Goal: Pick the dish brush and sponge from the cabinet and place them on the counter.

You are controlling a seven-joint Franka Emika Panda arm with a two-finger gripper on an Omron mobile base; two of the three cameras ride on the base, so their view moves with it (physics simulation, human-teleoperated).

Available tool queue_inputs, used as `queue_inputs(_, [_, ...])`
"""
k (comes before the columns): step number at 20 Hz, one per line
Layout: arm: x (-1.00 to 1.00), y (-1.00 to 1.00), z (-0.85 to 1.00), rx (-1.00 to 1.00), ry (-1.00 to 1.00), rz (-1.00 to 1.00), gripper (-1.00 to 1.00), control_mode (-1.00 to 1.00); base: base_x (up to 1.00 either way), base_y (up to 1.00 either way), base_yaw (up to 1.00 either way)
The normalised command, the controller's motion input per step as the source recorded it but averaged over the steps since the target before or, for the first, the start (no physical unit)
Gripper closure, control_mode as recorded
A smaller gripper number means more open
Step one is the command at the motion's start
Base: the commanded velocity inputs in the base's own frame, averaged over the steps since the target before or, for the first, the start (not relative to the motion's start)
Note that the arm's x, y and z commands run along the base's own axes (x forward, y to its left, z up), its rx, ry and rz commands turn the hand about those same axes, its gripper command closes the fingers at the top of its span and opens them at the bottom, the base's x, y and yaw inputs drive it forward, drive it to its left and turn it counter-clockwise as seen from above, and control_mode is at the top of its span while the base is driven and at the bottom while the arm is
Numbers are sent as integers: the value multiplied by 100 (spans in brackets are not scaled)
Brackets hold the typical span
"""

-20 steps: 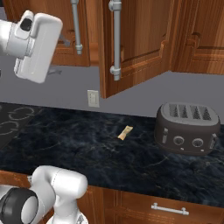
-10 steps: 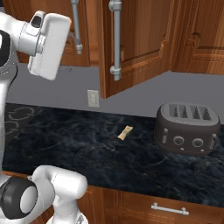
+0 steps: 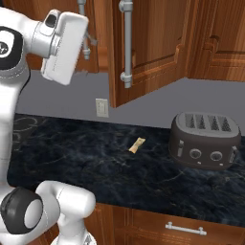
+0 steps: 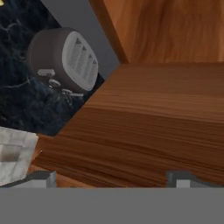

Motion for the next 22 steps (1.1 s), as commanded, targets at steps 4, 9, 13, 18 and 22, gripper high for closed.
queue_inputs(4, [16,-24,0,-6,5,-5,-100,-100,0,0,0])
queue_inputs(9, [18,-32,-5,-7,7,-6,-100,-100,0,0,0])
queue_inputs(13, [17,-21,-6,-7,6,-7,-100,-100,0,0,0])
queue_inputs(18, [0,-29,0,-6,3,-10,-100,-100,0,0,0])
queue_inputs(22, [0,-29,0,-5,4,-10,-100,-100,0,0,0])
